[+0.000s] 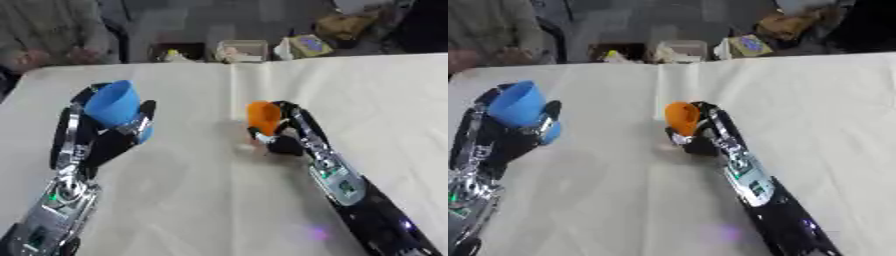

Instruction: Pour the contents of one cup into another cup.

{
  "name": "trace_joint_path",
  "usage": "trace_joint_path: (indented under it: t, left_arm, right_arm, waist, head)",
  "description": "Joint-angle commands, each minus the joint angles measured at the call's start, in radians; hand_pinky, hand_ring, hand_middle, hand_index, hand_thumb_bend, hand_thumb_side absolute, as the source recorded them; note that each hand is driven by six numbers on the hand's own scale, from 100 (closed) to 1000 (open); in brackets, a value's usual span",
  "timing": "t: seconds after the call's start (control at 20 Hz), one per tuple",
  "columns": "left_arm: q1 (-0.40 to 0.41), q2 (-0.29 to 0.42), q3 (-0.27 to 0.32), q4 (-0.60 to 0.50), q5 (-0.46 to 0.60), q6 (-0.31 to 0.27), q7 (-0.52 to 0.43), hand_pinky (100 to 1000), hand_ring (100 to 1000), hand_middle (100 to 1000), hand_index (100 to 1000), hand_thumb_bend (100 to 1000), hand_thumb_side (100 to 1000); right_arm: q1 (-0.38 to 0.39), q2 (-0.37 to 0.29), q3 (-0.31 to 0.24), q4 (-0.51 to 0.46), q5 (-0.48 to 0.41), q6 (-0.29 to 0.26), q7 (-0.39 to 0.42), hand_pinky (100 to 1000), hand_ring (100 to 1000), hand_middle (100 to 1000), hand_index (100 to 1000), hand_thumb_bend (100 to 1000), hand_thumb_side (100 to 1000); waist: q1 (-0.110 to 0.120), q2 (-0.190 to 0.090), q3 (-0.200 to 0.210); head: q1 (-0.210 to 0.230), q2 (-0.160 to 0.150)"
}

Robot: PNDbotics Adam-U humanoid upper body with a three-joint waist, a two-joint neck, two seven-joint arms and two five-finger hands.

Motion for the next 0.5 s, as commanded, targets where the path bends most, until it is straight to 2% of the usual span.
trace_joint_path:
  t: [0.05,0.15,0.2,0.3,0.5]
  left_arm:
    - [-0.017,0.007,0.003,-0.019,-0.001,0.001,-0.001,136,387,277,627,361,100]
    - [-0.017,0.007,0.003,-0.019,-0.001,0.0,-0.001,136,387,277,627,361,100]
    - [-0.016,0.007,0.003,-0.018,-0.001,0.0,0.0,137,387,277,627,357,100]
    - [-0.016,0.008,0.004,-0.018,-0.001,0.0,0.001,137,387,277,627,356,100]
    - [-0.015,0.008,0.003,-0.018,-0.001,-0.001,0.002,138,387,277,627,355,100]
  right_arm:
    - [-0.014,0.003,0.001,-0.006,-0.001,0.003,-0.011,487,613,484,681,318,249]
    - [-0.014,0.003,0.001,-0.006,-0.001,0.003,-0.012,487,613,484,681,318,249]
    - [-0.013,0.004,-0.004,-0.011,-0.004,0.004,-0.015,373,475,262,461,159,149]
    - [-0.011,0.004,-0.02,-0.028,-0.025,0.009,-0.039,363,454,239,443,130,129]
    - [-0.009,0.001,-0.014,-0.053,-0.053,0.017,-0.088,348,429,215,421,100,100]
  waist:
    - [0.0,-0.012,0.002]
    - [0.0,-0.012,0.002]
    - [0.0,-0.012,0.0]
    - [-0.001,-0.012,-0.001]
    - [-0.003,-0.012,-0.002]
  head:
    - [0.0,-0.01]
    - [0.0,-0.01]
    - [0.001,-0.01]
    - [0.002,-0.01]
    - [0.003,-0.01]
